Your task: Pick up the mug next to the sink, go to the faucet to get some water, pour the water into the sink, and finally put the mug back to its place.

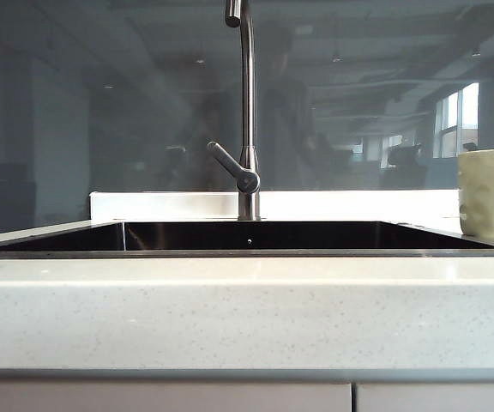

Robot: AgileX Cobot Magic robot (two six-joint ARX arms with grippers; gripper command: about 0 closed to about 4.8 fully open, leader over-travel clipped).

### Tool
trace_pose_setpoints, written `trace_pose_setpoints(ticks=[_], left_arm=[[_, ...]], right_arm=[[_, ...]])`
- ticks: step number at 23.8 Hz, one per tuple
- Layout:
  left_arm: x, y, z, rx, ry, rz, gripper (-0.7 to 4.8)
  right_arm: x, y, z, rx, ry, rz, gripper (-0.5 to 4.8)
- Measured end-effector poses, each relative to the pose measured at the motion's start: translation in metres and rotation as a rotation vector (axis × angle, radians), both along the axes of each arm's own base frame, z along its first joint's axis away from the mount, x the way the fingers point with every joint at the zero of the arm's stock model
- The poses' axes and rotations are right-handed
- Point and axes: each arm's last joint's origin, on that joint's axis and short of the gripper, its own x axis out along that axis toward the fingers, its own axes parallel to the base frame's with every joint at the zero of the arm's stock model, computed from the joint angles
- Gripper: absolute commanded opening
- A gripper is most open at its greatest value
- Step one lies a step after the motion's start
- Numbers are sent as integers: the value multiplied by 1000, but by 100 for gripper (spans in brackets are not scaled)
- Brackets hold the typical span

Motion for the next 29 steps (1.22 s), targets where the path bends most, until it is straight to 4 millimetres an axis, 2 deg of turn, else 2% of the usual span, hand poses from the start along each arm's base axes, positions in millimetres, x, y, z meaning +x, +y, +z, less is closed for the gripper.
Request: trace_pose_setpoints(ticks=[9,15,17,21,23,24,27,29], left_arm=[[0,0,0,0,0,0,-5],[0,0,0,0,0,0,-5],[0,0,0,0,0,0,-5],[0,0,0,-1,0,0,-5],[0,0,0,-4,3,-1,-5],[0,0,-1,-4,7,-1,-5],[0,0,-1,-5,13,-1,-5],[0,0,-1,-5,13,0,-5]], right_arm=[[0,0,4,0,-37,-1,-6],[-1,-6,7,72,-81,-182,-3],[-1,-6,10,53,-112,-187,65],[-4,-14,19,45,-187,-271,92],[-6,-19,29,37,-209,-306,149],[-3,-22,31,29,-185,-308,163],[11,-33,17,33,-35,-278,172],[21,-41,12,42,17,-282,227]])
